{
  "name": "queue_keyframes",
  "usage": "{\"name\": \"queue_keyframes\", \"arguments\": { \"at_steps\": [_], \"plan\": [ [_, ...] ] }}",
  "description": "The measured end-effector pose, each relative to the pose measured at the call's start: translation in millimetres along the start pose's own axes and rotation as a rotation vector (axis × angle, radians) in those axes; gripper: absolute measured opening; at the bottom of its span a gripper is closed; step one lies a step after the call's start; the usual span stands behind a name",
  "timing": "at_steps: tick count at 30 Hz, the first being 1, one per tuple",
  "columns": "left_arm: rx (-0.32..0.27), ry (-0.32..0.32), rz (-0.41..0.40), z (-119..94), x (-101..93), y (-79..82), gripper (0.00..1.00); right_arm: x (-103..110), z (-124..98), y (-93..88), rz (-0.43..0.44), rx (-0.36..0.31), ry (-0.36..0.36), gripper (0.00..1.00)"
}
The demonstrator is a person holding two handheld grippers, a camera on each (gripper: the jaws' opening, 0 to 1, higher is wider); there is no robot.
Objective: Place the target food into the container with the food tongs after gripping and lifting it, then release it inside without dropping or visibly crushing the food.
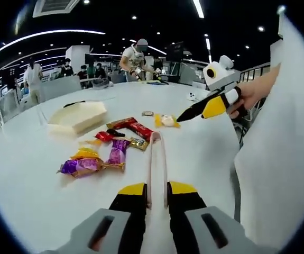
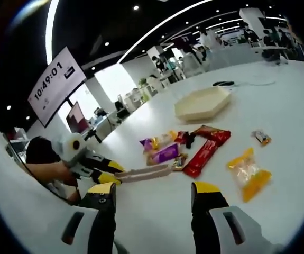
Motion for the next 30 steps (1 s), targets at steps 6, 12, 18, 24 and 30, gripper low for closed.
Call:
{"name": "queue_keyframes", "arguments": {
  "at_steps": [6,12,18,24,30],
  "plan": [
    [-0.077,-0.071,-0.051,-11,0.9,23.2,0.14,9,4,-0.8,-0.022,0.006,0.037,0.58],
    [-0.049,-0.156,0.025,-7,1.0,25.6,0.14,16,14,-4.1,-0.048,0.024,0.079,0.58],
    [-0.068,-0.207,0.029,-16,-4.6,38.9,0.14,21,20,-4.1,-0.07,0.05,0.113,0.58],
    [-0.122,-0.231,-0.044,-28,-9.4,49.6,0.16,27,24,-0.4,-0.08,0.034,0.133,0.58],
    [-0.159,-0.266,-0.062,-37,-12.1,56.1,0.13,31,25,1.9,-0.1,0.017,0.165,0.54]
  ]
}}
Point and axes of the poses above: the point that each gripper's makers call its tool centre point, and the gripper's own axes: z roughly forward along the fingers, x roughly to its left, y roughly out of its top, the point moved 8 cm from there along -z, roughly backward along the fingers, and after that the axes turned 15 degrees about y, right-handed, at the moved point
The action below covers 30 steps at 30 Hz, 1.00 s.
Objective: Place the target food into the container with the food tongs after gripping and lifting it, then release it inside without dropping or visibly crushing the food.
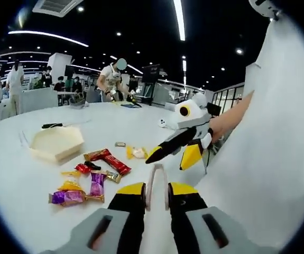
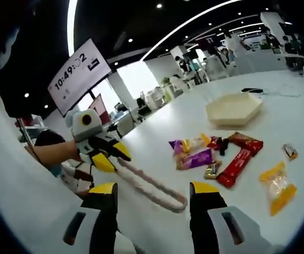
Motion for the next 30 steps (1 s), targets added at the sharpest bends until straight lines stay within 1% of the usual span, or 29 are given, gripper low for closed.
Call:
{"name": "queue_keyframes", "arguments": {
  "at_steps": [2,5,6,8,10,11,12,13,16,18,19,20,21,22,23,24,25,26,27,30],
  "plan": [
    [0.003,-0.004,-0.002,0,-0.3,-0.8,0.11,0,0,-0.3,-0.005,0.01,0.007,0.53],
    [0.035,0.005,0.014,5,-1.3,-8.1,0.08,-4,3,-5.4,0.009,0.035,0.009,0.53],
    [0.036,0.016,0.019,7,-0.3,-9.6,0.08,-5,4,-6.9,0.011,0.043,0.007,0.53],
    [0.032,0.028,0.008,8,1.0,-11.1,0.09,-4,5,-9.5,0.004,0.06,0.006,0.52],
    [0.051,0.037,0.025,8,1.3,-13.7,0.12,-3,5,-12.4,-0.002,0.08,0.005,0.51],
    [0.072,0.039,0.047,7,1.8,-16.7,0.13,-3,6,-14.2,-0.004,0.087,0.004,0.51],
    [0.122,0.03,0.076,6,2.0,-25.2,0.15,-3,5,-17.7,-0.002,0.1,0.0,0.51],
    [0.151,0.031,0.106,6,2.7,-30.6,0.16,-4,4,-19.4,0.0,0.105,-0.001,0.51],
    [0.255,0.031,0.191,5,5.3,-55.3,0.18,-6,2,-23.8,0.003,0.123,-0.01,0.5],
    [0.292,0.035,0.238,6,1.6,-64.8,0.18,-7,0,-25.5,0.002,0.13,-0.015,0.5],
    [0.302,0.038,0.256,7,1.1,-67.6,0.18,-7,0,-25.7,0.001,0.131,-0.016,0.5],
    [0.344,0.049,0.33,7,1.8,-76.4,0.18,-8,-1,-26.4,0.004,0.131,-0.02,0.5],
    [0.363,0.056,0.371,9,1.3,-80.7,0.19,-7,-1,-26.3,0.007,0.13,-0.023,0.5],
    [0.377,0.058,0.386,12,-0.5,-87.8,0.19,-8,-2,-26.5,0.01,0.127,-0.029,0.5],
    [0.38,0.062,0.39,12,-0.5,-89.5,0.19,-8,-2,-26.6,0.013,0.126,-0.033,0.5],
    [0.221,0.066,0.357,23,-3.9,-77.8,0.2,-9,-3,-26.6,0.014,0.124,-0.035,0.5],
    [0.341,0.069,0.321,14,-4.4,-85.0,0.21,-9,-3,-26.3,0.018,0.121,-0.039,0.5],
    [0.306,0.061,0.359,10,-3.8,-81.3,0.23,-9,-4,-25.3,0.029,0.109,-0.041,0.5],
    [0.292,0.073,0.36,9,-1.8,-81.3,0.27,-9,-4,-24.5,0.031,0.102,-0.043,0.5],
    [0.262,0.077,0.353,10,2.2,-87.2,0.31,-10,-4,-23.9,0.036,0.099,-0.047,0.49]
  ]
}}
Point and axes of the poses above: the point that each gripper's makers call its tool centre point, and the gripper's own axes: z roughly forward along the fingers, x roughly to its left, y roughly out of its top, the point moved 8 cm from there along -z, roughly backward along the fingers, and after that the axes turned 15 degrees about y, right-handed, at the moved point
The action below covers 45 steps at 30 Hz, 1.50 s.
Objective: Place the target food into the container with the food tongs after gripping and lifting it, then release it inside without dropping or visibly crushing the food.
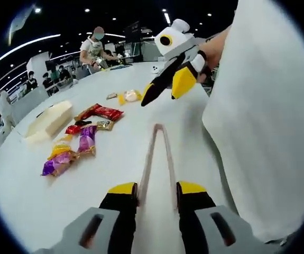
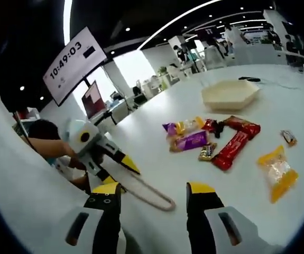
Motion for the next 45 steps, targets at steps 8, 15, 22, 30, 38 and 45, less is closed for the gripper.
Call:
{"name": "queue_keyframes", "arguments": {
  "at_steps": [8,15,22,30,38,45],
  "plan": [
    [-0.045,0.033,-0.054,4,-1.9,-6.9,0.35,0,6,-3.0,0.015,0.013,0.004,0.49],
    [-0.036,0.043,-0.067,5,-2.4,-4.6,0.22,1,11,-4.6,0.017,0.029,0.013,0.49],
    [0.001,0.021,-0.063,9,-5.9,2.2,0.1,-2,10,-4.5,0.017,0.025,0.009,0.49],
    [0.043,0.006,-0.094,9,-7.8,4.6,0.05,1,9,-7.2,0.02,0.031,0.011,0.49],
    [0.121,-0.008,-0.189,10,-10.6,7.0,0.04,2,10,-8.7,0.018,0.037,0.018,0.49],
    [0.128,0.011,-0.156,5,-14.1,10.3,0.03,3,10,-7.6,0.016,0.031,0.02,0.48]
  ]
}}
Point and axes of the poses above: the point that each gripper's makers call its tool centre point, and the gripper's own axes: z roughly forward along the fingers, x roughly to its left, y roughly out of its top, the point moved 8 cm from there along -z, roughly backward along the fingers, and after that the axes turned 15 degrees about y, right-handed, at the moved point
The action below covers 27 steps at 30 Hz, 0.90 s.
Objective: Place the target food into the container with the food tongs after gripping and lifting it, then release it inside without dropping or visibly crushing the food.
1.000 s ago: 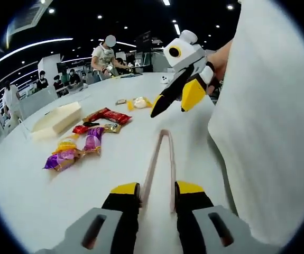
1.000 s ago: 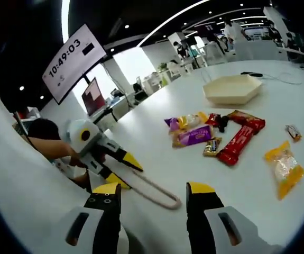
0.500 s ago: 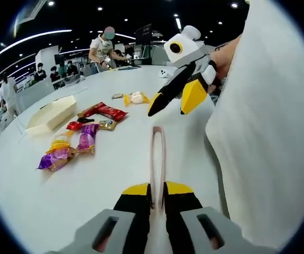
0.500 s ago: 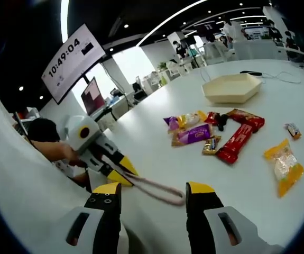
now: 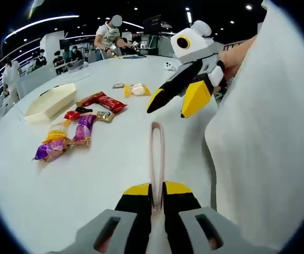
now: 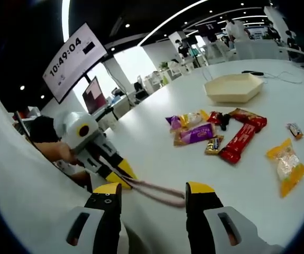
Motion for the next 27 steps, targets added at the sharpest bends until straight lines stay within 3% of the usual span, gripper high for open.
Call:
{"name": "queue_keyframes", "arguments": {
  "at_steps": [7,15,18,19,20,22,24,27],
  "plan": [
    [-0.011,0.005,0.012,-8,1.5,6.9,0.03,-2,-4,-2.4,0.009,-0.009,-0.006,0.46],
    [0.024,0.013,0.037,-4,-0.8,1.4,0.05,-4,-5,-5.9,0.011,-0.005,-0.01,0.47],
    [0.02,0.017,0.059,0,-3.0,-4.1,0.09,-6,-5,-7.2,0.017,-0.008,-0.012,0.47],
    [-0.047,0.024,0.073,2,-3.5,-0.2,0.11,-6,-5,-7.6,0.018,-0.009,-0.013,0.47],
    [-0.023,0.023,0.066,1,-3.2,-3.6,0.14,-6,-5,-7.9,0.019,-0.009,-0.013,0.47],
    [-0.045,0.048,0.053,4,-4.5,-4.8,0.22,-7,-6,-9.6,0.024,-0.011,-0.015,0.47],
    [-0.06,0.06,0.092,5,-3.9,-3.9,0.28,-8,-6,-11.4,0.03,-0.011,-0.018,0.47],
    [-0.076,0.062,0.075,5,-1.2,-4.7,0.32,-8,-7,-12.8,0.034,-0.01,-0.02,0.47]
  ]
}}
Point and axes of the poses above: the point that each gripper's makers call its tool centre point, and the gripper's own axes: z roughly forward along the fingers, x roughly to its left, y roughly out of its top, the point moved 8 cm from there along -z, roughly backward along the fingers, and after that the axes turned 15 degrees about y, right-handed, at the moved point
